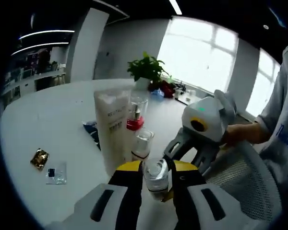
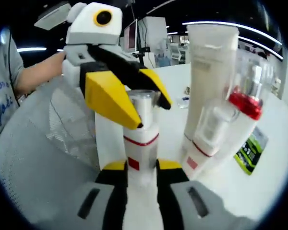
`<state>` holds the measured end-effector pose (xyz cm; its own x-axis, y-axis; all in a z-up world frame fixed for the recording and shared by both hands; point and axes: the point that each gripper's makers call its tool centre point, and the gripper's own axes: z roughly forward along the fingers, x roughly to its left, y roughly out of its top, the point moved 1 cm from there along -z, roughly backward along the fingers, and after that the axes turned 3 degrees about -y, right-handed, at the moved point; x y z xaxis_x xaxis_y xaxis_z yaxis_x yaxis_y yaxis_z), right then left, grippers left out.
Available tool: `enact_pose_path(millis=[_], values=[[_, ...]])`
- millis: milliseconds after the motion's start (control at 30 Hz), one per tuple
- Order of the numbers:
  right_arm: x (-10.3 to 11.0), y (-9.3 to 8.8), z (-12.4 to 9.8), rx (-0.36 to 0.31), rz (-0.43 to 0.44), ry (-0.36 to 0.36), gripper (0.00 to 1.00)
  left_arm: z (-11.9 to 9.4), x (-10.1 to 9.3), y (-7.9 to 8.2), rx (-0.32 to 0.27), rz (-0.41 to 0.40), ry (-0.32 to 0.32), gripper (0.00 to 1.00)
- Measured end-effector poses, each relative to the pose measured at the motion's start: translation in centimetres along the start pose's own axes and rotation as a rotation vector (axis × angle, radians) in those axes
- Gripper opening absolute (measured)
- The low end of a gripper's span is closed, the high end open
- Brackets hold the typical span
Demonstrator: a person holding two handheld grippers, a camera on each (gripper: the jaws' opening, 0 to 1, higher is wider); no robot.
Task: Arrange the skincare products in the storage area until every visible bottle or jar stands upright without overlapping.
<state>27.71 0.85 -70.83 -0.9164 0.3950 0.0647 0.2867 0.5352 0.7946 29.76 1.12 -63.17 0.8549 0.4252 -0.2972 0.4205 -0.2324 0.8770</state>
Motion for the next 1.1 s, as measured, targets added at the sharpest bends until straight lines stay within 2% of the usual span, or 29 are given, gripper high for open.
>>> enact_pose_path(millis=[233, 400, 567, 667, 767, 867, 1100], values=[[-0.7, -0.1, 0.4, -0.025, 0.035, -0.020, 0.22, -0.1, 0.6, -0.8, 0.012, -0.015, 0.032, 0.25], [-0.8, 0.1, 0.5, -0.050, 0.048, -0.025, 0.22, -0.1, 1.3, -1.0, 0.004, -0.036, 0.059, 0.21], [-0.8, 0.2, 0.7, -0.052, 0.013, -0.029, 0.22, -0.2, 1.3, -0.8, -0.005, -0.034, 0.066, 0.16], [-0.9, 0.3, 0.8, -0.053, 0.004, -0.033, 0.23, -0.1, 1.1, -0.6, -0.005, -0.003, 0.067, 0.16], [-1.0, 0.3, 0.7, -0.042, -0.009, -0.042, 0.23, 0.1, 0.7, -0.5, 0.002, 0.086, 0.076, 0.16], [-0.9, 0.4, 0.4, -0.032, -0.022, -0.046, 0.23, 0.3, 0.1, -0.6, 0.019, 0.129, 0.061, 0.15], [-0.5, 1.5, -0.6, -0.071, -0.017, -0.053, 0.23, 0.0, -0.2, -0.8, 0.035, 0.158, 0.043, 0.15]])
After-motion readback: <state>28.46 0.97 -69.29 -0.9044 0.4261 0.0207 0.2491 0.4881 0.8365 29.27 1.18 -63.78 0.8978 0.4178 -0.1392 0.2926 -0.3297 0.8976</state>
